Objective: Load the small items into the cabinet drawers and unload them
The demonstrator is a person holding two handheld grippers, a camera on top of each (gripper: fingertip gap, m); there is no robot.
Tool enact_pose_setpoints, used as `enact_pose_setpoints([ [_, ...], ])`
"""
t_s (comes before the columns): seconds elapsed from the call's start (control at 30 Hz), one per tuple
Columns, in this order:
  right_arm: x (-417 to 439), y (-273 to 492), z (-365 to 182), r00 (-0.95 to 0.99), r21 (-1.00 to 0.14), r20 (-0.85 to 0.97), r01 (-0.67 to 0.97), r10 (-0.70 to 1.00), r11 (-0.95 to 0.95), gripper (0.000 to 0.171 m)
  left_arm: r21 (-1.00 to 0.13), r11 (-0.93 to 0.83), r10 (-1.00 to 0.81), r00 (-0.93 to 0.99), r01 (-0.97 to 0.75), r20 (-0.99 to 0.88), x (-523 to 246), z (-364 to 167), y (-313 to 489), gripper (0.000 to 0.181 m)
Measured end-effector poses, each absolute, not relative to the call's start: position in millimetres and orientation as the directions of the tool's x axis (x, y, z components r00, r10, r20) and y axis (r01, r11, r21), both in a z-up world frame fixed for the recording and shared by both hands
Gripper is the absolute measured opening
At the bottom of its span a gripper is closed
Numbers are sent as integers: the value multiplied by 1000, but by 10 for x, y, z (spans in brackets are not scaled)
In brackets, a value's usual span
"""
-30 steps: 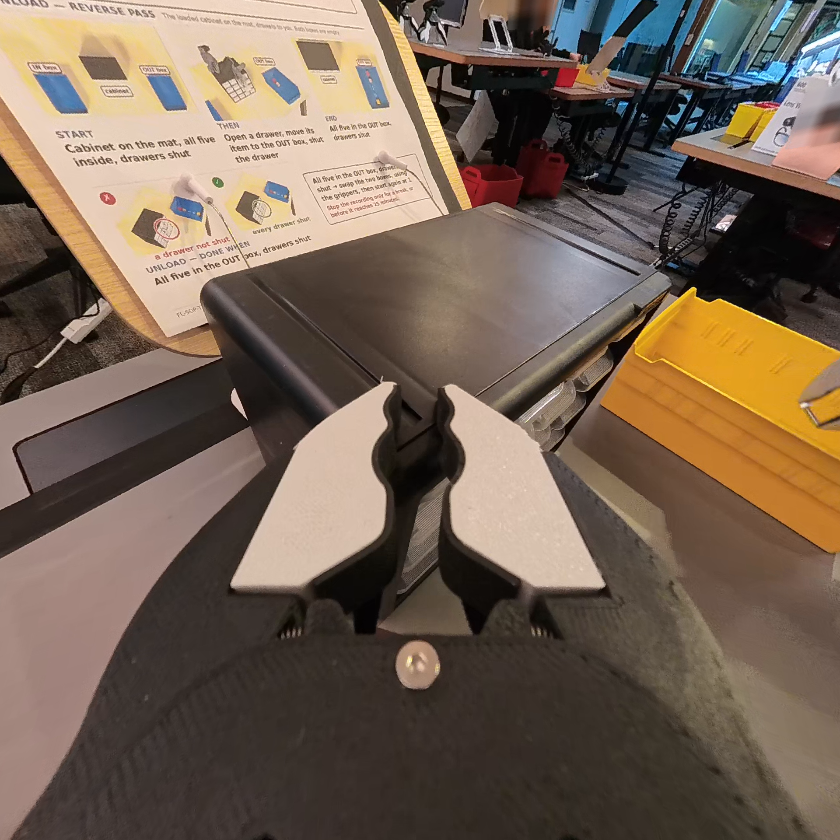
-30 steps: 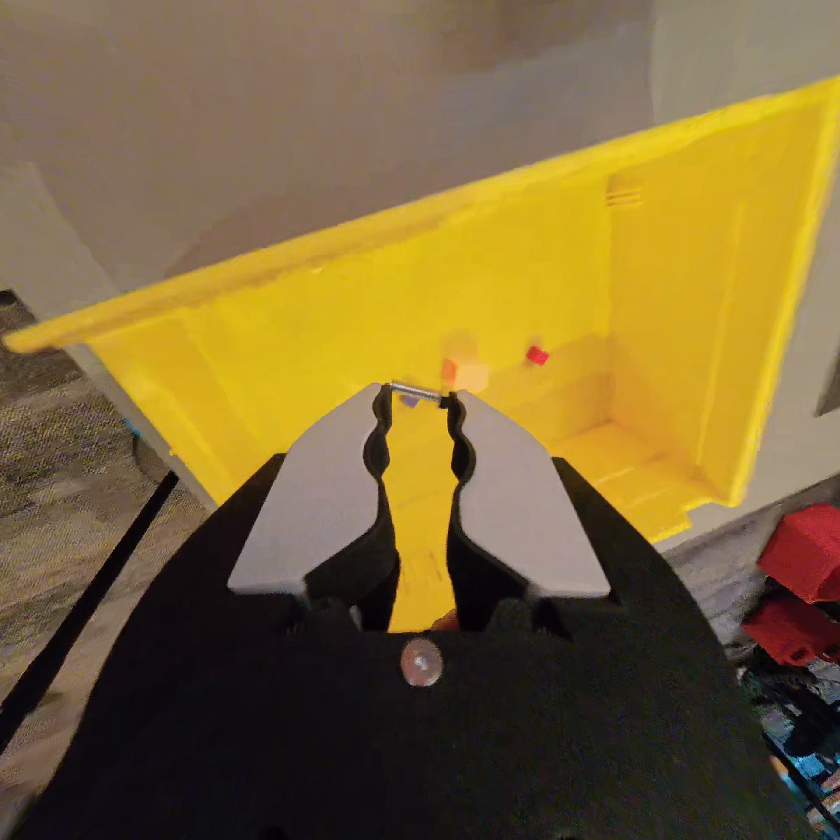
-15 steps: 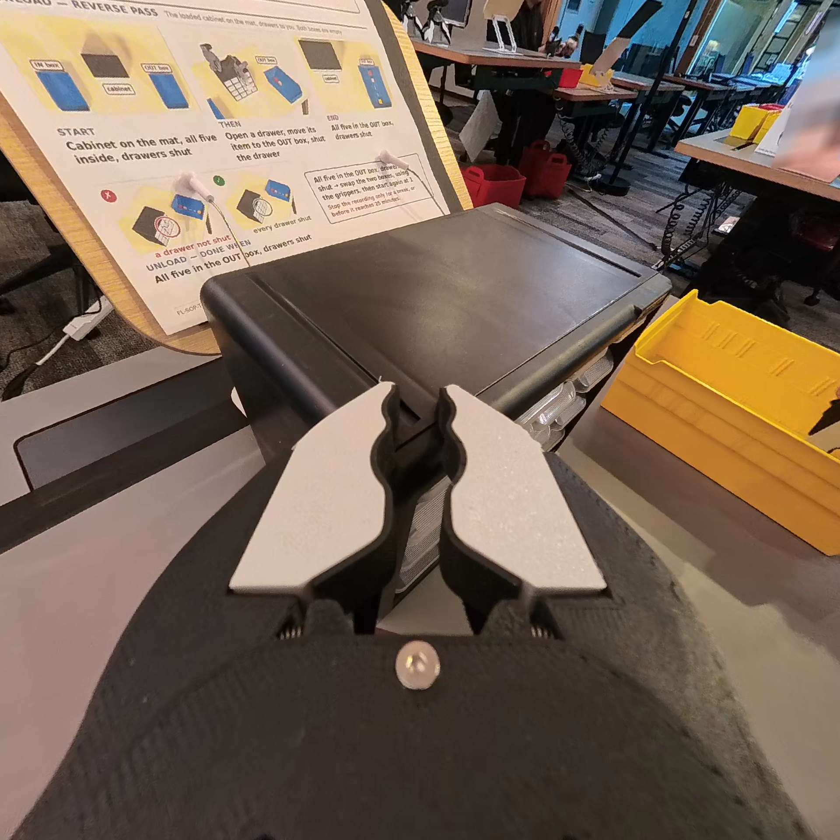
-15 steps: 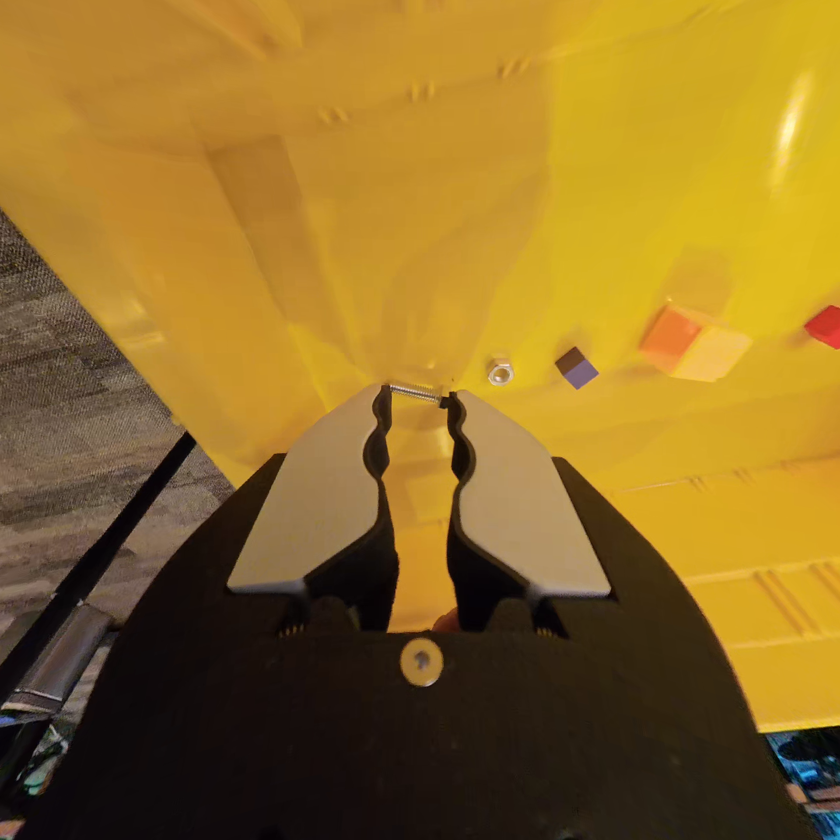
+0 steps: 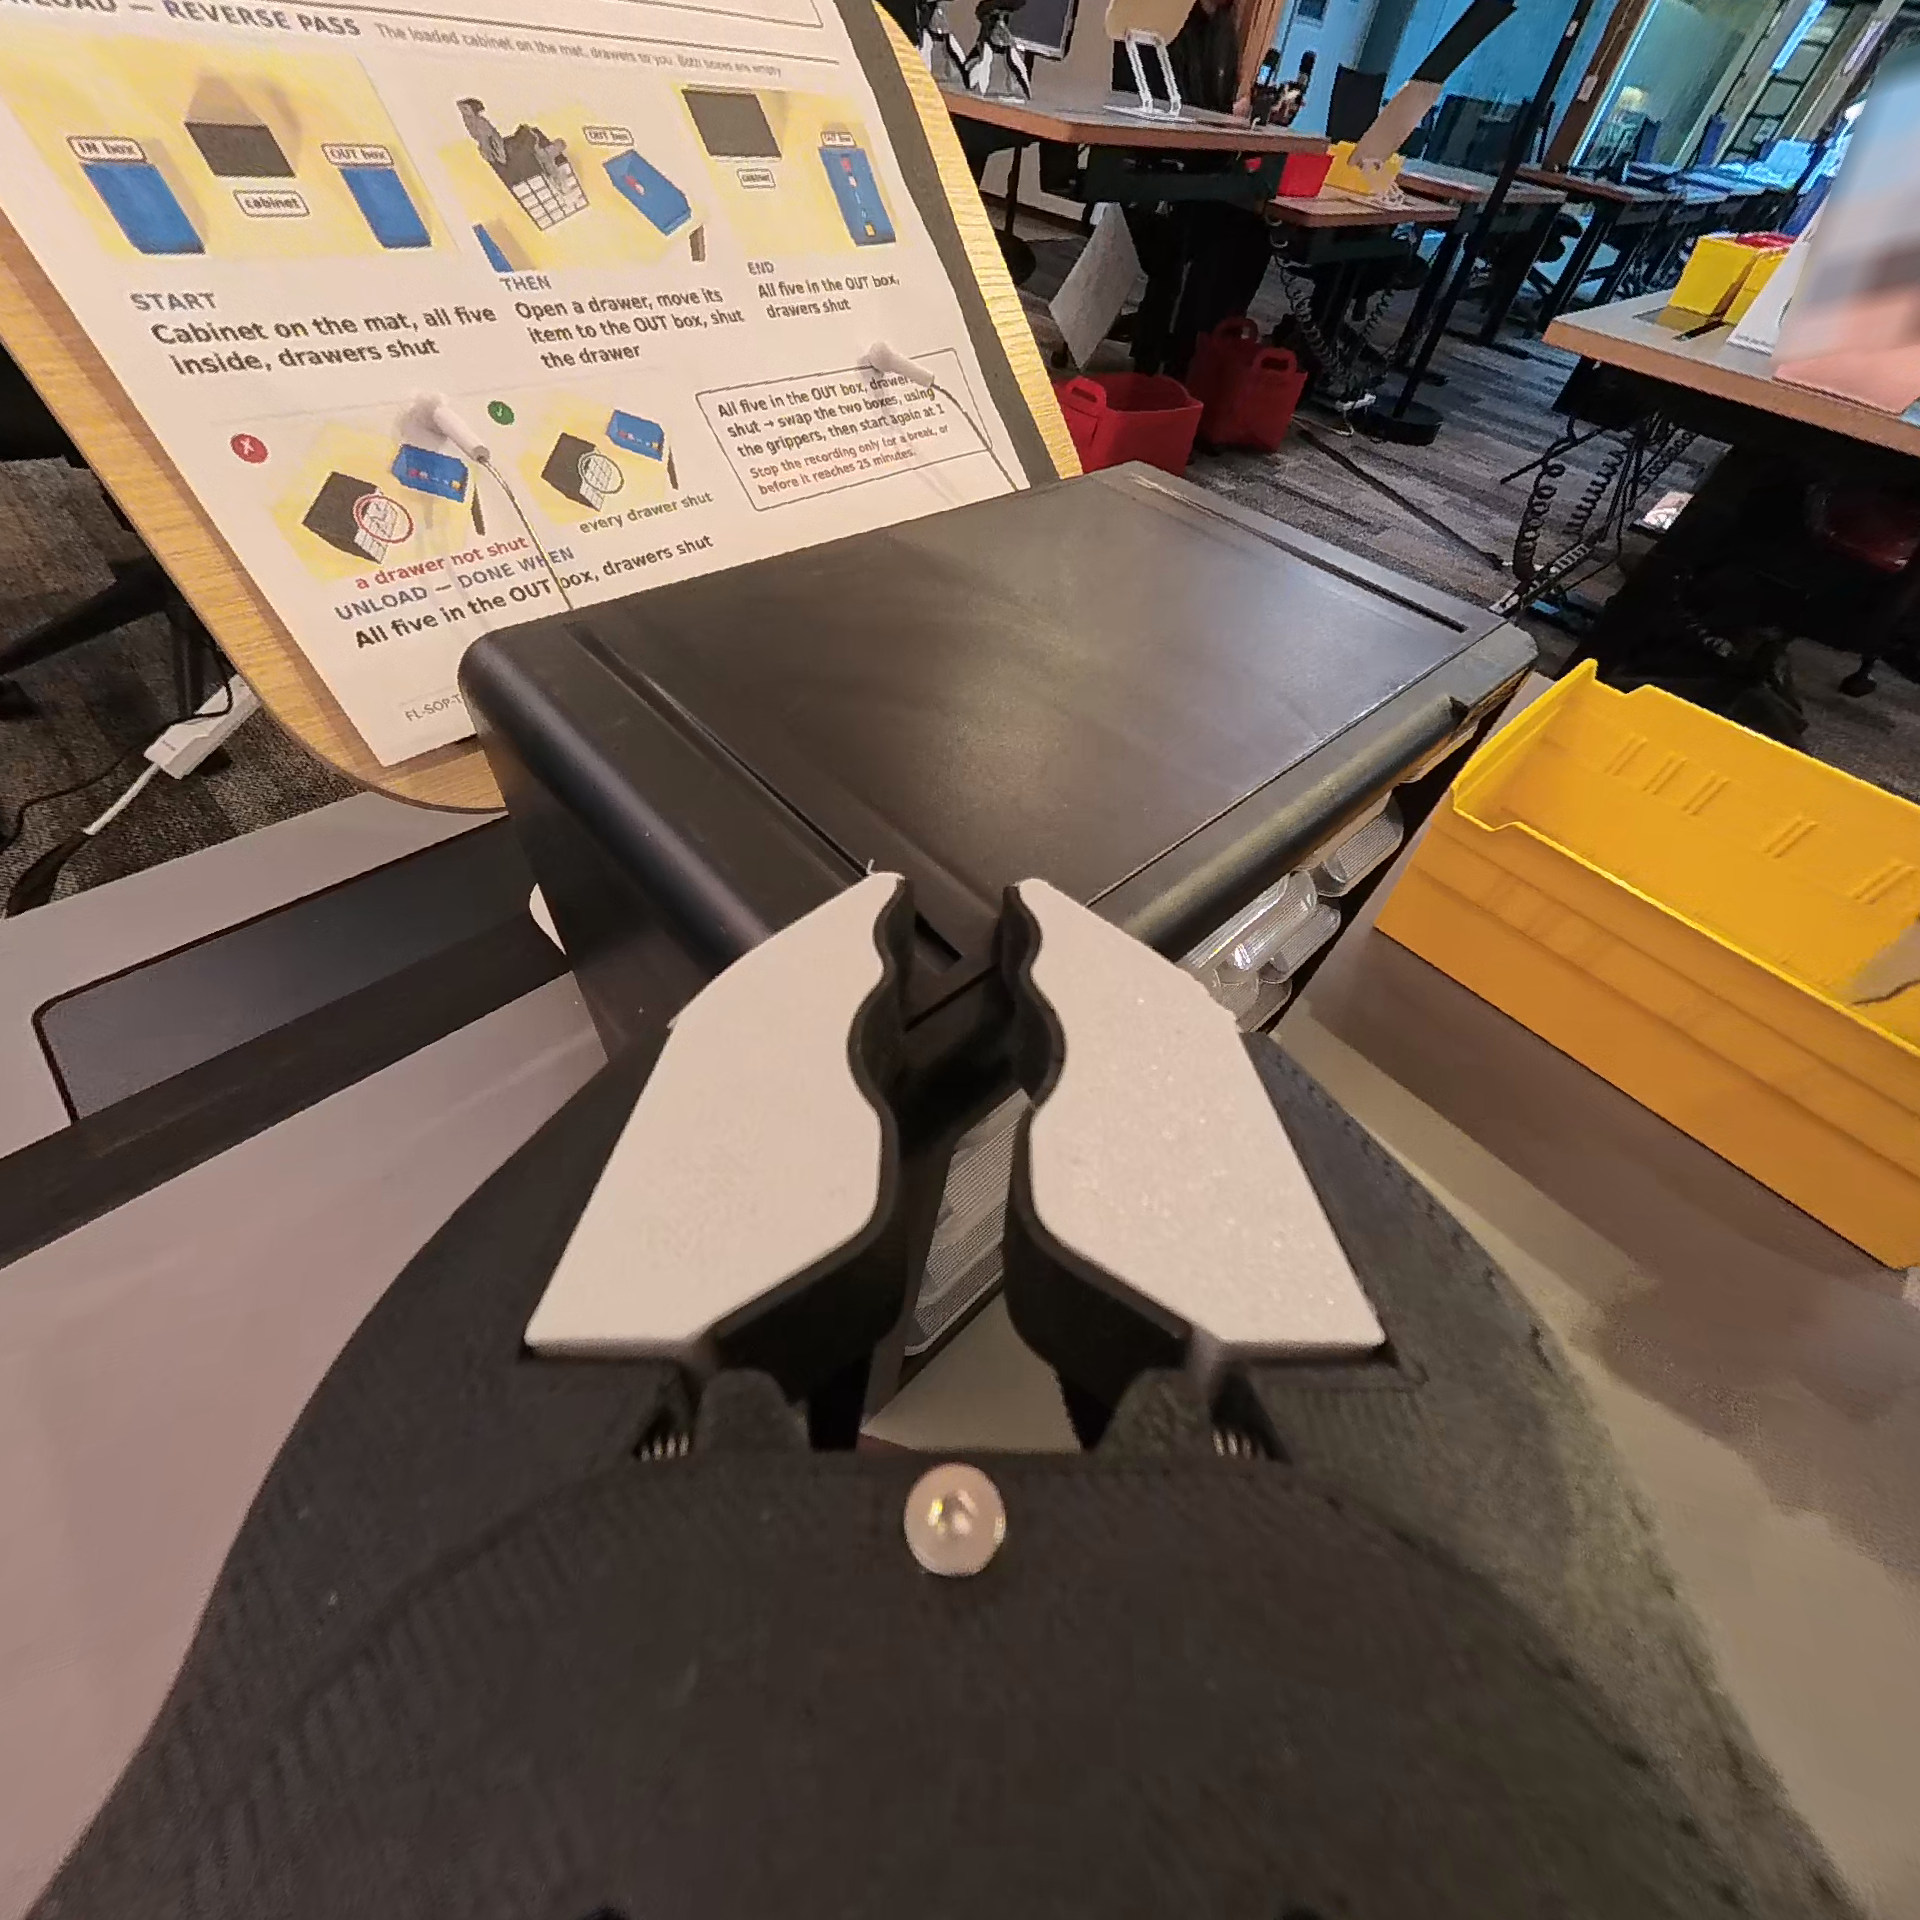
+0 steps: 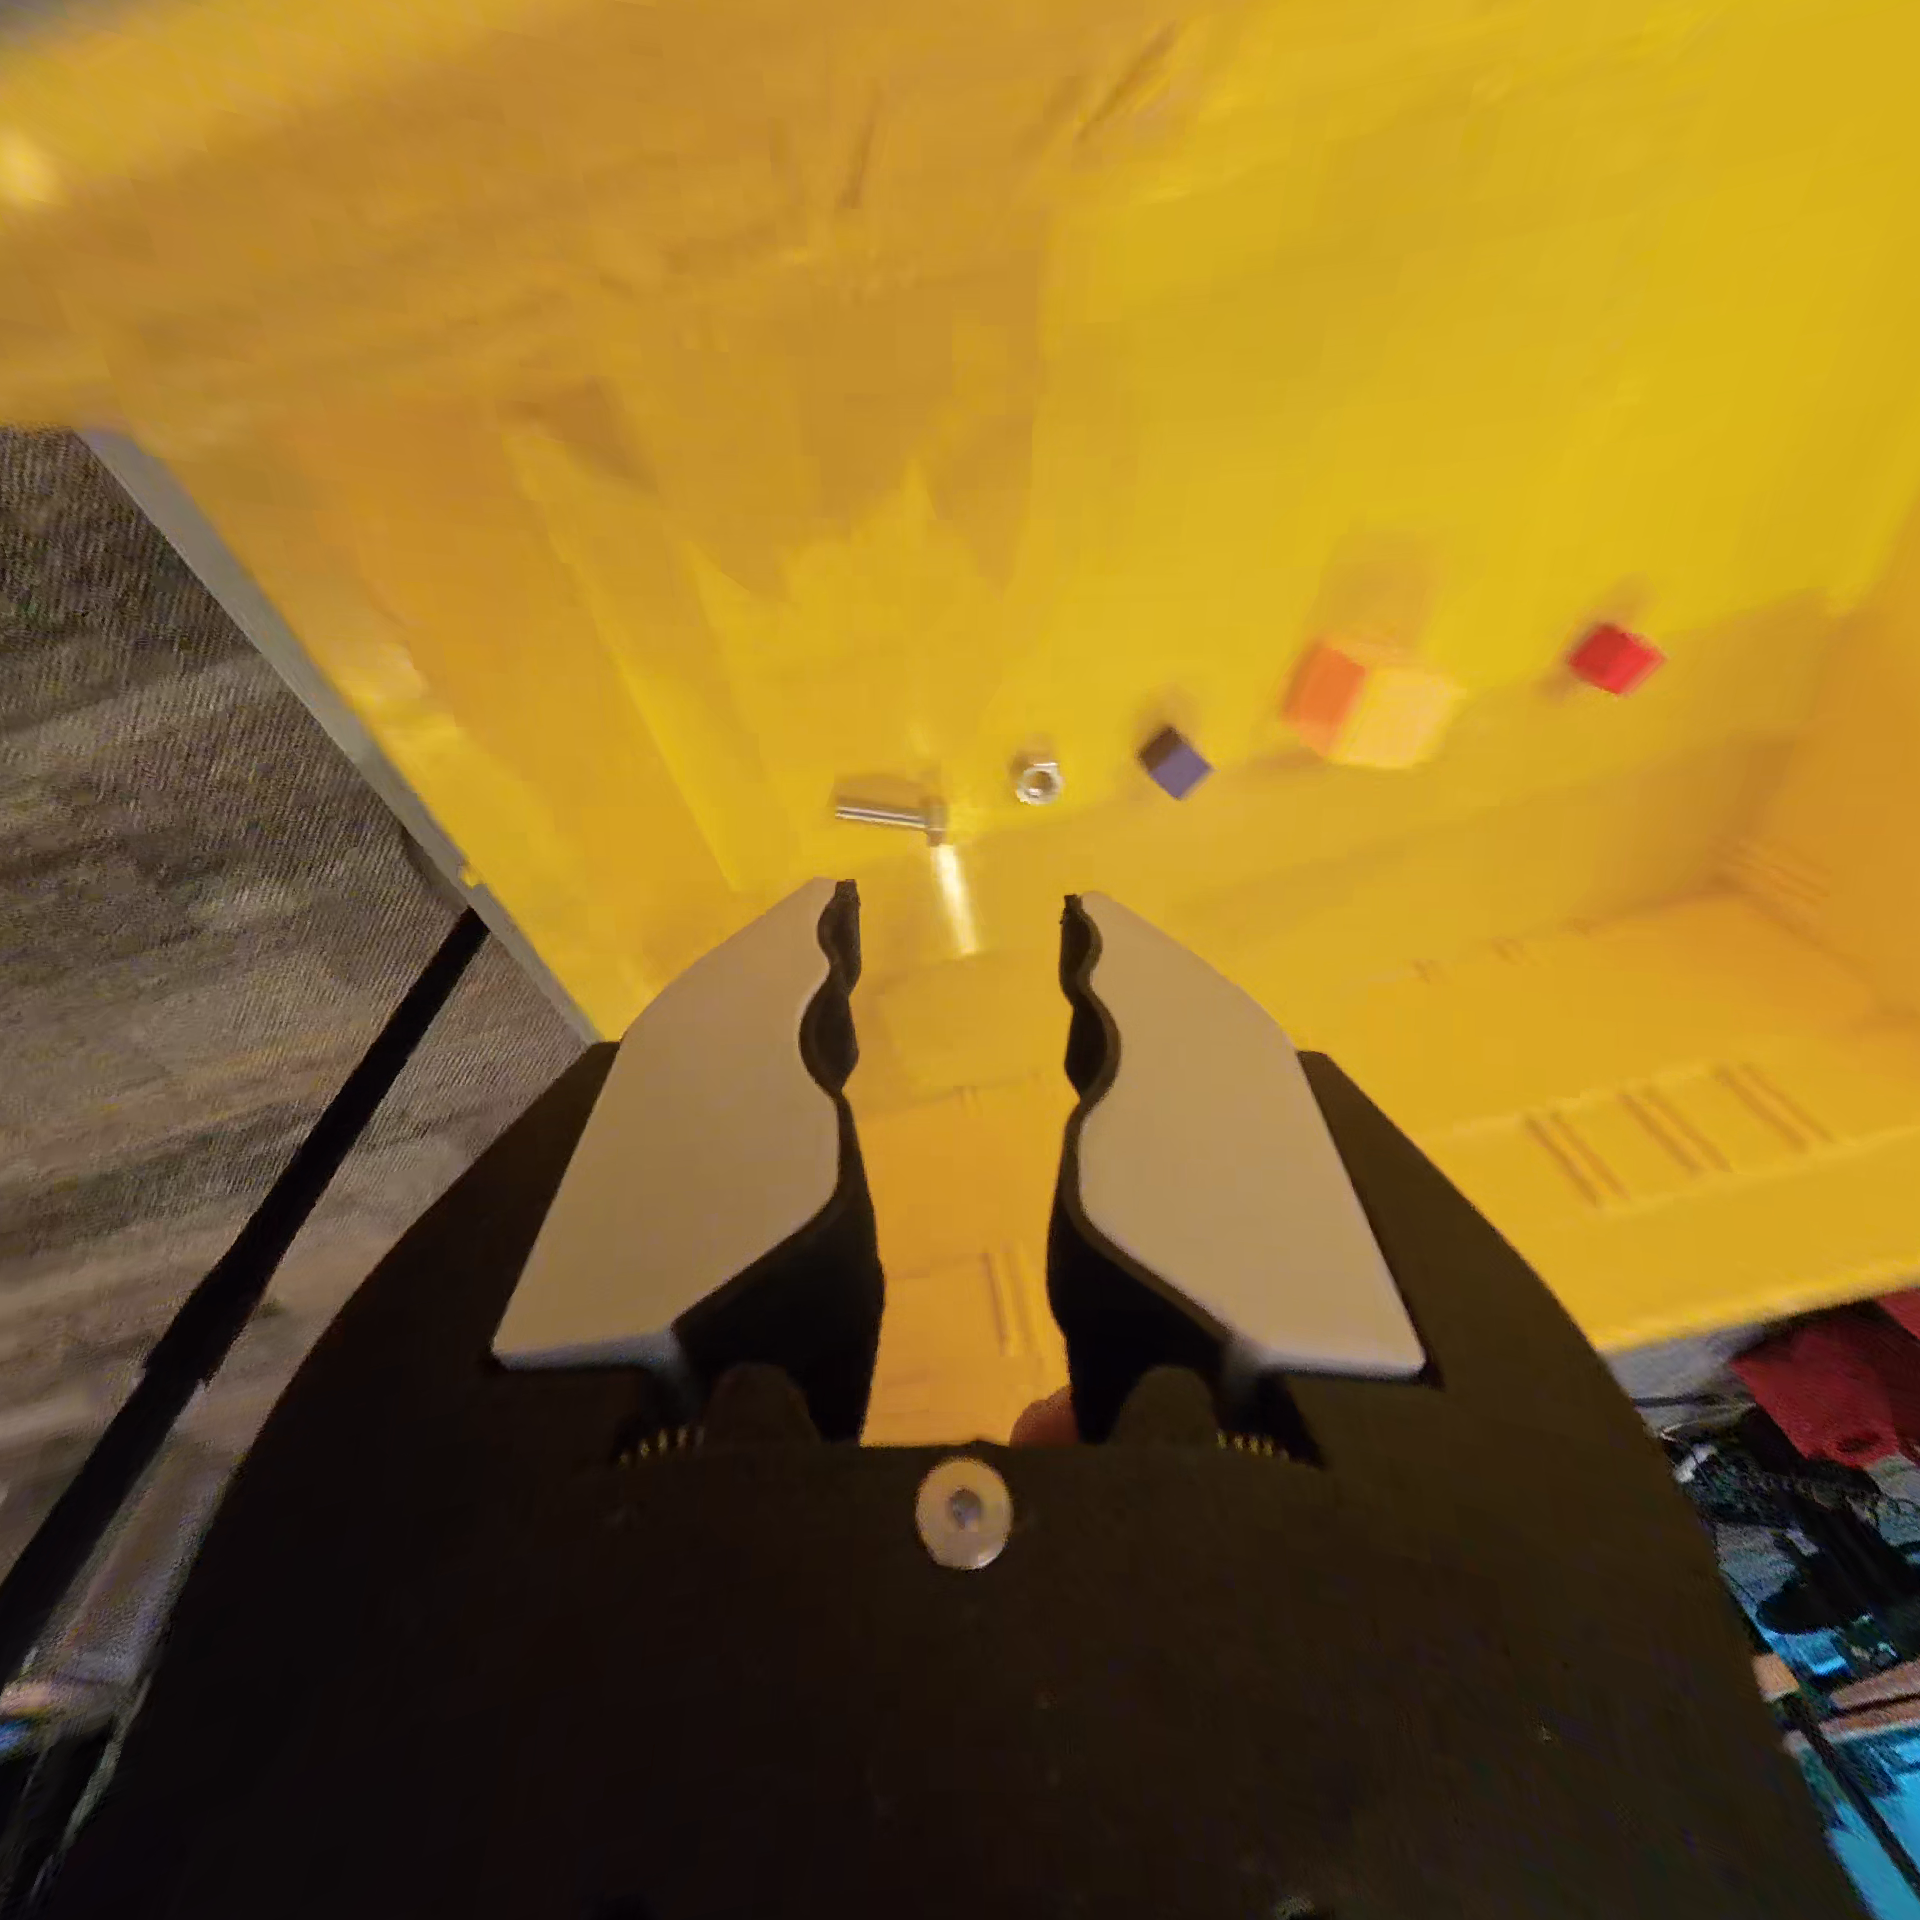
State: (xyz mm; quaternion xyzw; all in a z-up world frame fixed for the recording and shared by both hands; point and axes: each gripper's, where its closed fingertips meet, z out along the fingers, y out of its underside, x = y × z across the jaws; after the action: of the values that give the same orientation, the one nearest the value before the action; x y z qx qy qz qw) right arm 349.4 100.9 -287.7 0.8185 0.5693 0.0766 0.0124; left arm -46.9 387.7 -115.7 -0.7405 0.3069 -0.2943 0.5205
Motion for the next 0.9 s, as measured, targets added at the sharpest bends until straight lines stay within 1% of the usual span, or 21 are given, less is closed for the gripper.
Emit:
enact_pose_setpoints([
  [0.03,3443,1058,-2745,349,72,147,929,925,-362,34,-951,-270,-761,639,-148,117,-470,-1157,3879,16],
  [0.13,3135,1250,-2296,358,-54,286,932,889,-358,30,-952,-269,-760,639,-144,118,-471,-1157,3880,16],
  [0.23,2512,1428,-1935,314,-214,400,945,861,-246,26,-953,-271,-760,638,-133,127,-472,-1154,3883,15],
  [0.3,2001,1493,-1875,283,-298,417,940,864,-164,24,-953,-273,-759,638,-130,131,-472,-1154,3882,16],
  [0.33,1763,1488,-1928,257,-310,402,941,879,-134,23,-953,-274,-759,638,-131,130,-472,-1153,3880,16],
  [0.4,1315,1518,-2114,201,-305,401,949,894,-77,14,-952,-275,-759,638,-132,130,-471,-1155,3878,16],
  [0.5,807,1644,-2490,149,-264,426,964,892,-35,12,-952,-276,-758,639,-134,130,-472,-1154,3879,15],
  [0.57,586,1804,-2687,168,-264,457,964,873,-47,11,-952,-276,-759,639,-135,130,-474,-1154,3877,15],
  [0.67,543,2081,-2926,207,-215,509,970,836,-110,9,-951,-277,-760,638,-139,128,-473,-1154,3875,16],
  [0.77,608,2232,-3046,249,-183,511,967,823,-179,8,-952,-274,-760,636,-134,130,-474,-1153,3877,15],
  [0.9,622,2437,-2902,291,-224,578,955,762,-194,8,-955,-269,-761,636,-129,128,-474,-1151,3878,17],
])
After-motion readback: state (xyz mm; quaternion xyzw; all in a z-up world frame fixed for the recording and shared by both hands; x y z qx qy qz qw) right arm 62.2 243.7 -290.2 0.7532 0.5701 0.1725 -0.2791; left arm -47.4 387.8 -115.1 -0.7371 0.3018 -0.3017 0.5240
